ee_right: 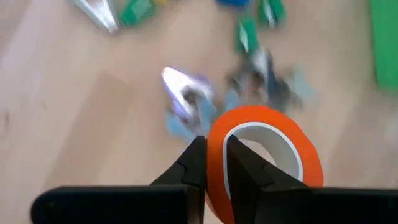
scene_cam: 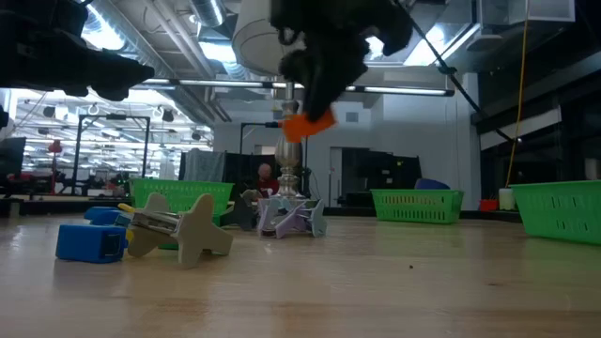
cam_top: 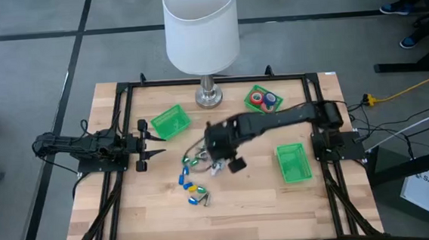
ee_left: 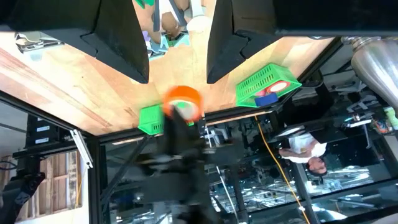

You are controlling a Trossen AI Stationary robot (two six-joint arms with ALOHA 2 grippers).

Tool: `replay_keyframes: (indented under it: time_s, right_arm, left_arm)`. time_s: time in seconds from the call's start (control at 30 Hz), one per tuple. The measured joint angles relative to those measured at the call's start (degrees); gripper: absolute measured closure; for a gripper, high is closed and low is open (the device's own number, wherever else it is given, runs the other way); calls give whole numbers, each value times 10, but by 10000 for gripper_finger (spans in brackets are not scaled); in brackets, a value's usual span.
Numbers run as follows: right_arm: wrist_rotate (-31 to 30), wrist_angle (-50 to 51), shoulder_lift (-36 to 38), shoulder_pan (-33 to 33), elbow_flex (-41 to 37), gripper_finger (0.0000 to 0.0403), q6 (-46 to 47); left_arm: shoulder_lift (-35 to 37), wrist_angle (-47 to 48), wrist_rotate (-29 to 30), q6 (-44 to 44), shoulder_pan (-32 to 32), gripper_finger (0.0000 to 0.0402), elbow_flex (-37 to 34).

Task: Pick and place Stapler, Stapler remover, tape
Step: Put the orange tape into the top right green bin

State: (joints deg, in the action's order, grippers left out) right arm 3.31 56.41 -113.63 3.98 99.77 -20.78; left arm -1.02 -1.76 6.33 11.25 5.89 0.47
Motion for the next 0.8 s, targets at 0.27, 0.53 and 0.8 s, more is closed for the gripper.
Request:
replay_keyframes:
  time_s: [0.27,0.53,0.8]
  right_arm:
    - [15,-47,115,-110,-143,361,-18]
    - [13,-175,255,-220,-346,361,-31]
    - [-88,-255,362,-297,-500,357,34]
  left_arm:
    - [0,0,0,0,0,245,0]
    - [0,0,0,0,0,245,0]
    - [0,0,0,0,0,245,0]
